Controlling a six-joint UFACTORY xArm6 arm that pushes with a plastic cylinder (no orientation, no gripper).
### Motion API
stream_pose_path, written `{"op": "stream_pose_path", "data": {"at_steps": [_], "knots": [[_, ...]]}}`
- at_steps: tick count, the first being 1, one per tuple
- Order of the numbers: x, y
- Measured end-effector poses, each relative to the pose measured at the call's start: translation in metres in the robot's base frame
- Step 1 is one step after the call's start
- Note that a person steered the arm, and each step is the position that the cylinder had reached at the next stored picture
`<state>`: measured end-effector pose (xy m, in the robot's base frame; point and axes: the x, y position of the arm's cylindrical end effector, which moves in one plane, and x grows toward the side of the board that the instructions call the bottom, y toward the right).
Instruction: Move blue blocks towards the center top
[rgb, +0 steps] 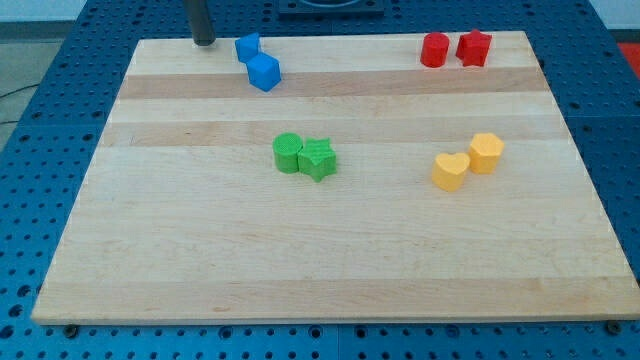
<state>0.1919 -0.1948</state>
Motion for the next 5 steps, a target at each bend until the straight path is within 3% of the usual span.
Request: {"op": "stream_pose_path", "data": {"at_steps": [1, 3, 5], "knots": [[-0.001, 0.003], [0.031, 0.094], [0.039, 0.086]]}}
